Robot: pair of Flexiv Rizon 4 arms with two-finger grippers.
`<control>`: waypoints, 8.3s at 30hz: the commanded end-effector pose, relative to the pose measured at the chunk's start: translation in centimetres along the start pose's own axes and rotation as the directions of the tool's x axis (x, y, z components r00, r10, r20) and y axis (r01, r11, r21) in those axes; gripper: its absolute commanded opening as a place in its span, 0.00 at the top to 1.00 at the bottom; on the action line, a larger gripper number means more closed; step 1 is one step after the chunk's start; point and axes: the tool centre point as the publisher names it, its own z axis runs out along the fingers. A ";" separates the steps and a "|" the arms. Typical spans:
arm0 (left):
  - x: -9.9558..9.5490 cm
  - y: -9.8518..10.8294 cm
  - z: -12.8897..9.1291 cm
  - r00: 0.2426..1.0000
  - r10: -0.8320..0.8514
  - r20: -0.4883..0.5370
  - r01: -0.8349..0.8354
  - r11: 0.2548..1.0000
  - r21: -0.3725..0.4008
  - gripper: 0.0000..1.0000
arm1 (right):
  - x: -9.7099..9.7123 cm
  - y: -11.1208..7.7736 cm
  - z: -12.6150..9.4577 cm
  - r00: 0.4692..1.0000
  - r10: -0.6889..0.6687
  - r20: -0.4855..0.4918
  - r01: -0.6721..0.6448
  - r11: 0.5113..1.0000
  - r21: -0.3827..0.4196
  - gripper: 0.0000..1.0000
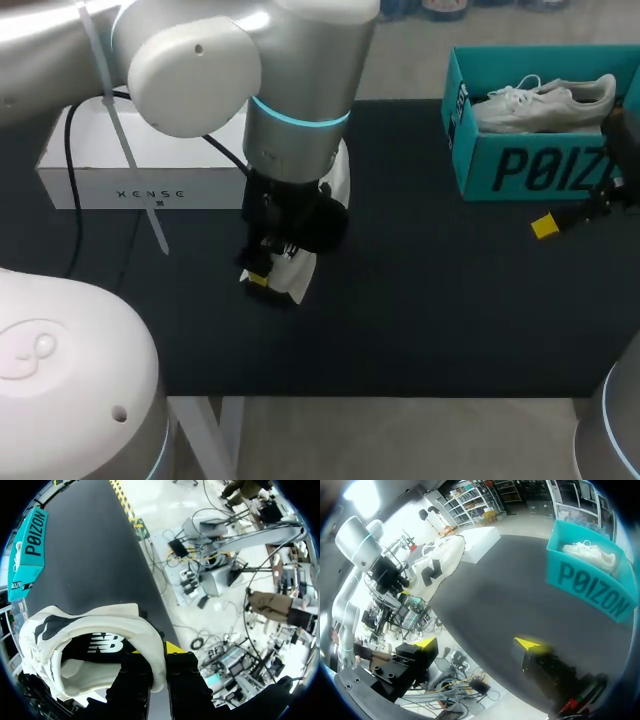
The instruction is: Take the shoe out of the shoebox, open the shoe tongue, remove and reinsert the insole, then place the shoe into the shoebox
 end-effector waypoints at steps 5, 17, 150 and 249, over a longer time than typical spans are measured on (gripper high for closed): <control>0.2 0.3 -0.1 1.000 0.001 0.006 -0.001 1.000 0.004 1.00 | 0.1 -0.1 0.1 1.000 0.001 0.003 -0.001 1.000 -0.001 0.00; -0.2 5.5 -1.0 0.983 0.179 0.038 -0.176 0.981 -0.079 1.00 | 0.1 -0.1 0.1 1.000 0.001 0.003 -0.001 1.000 -0.001 0.00; -18.8 50.1 4.8 0.443 0.895 -0.056 -0.806 0.370 -0.461 1.00 | 0.1 -0.1 0.1 1.000 0.001 0.003 -0.001 1.000 -0.001 0.00; -20.2 46.9 6.6 0.464 0.881 0.094 -0.773 0.454 -0.443 0.00 | 0.1 -0.1 0.1 1.000 0.001 0.003 -0.001 1.000 -0.001 0.00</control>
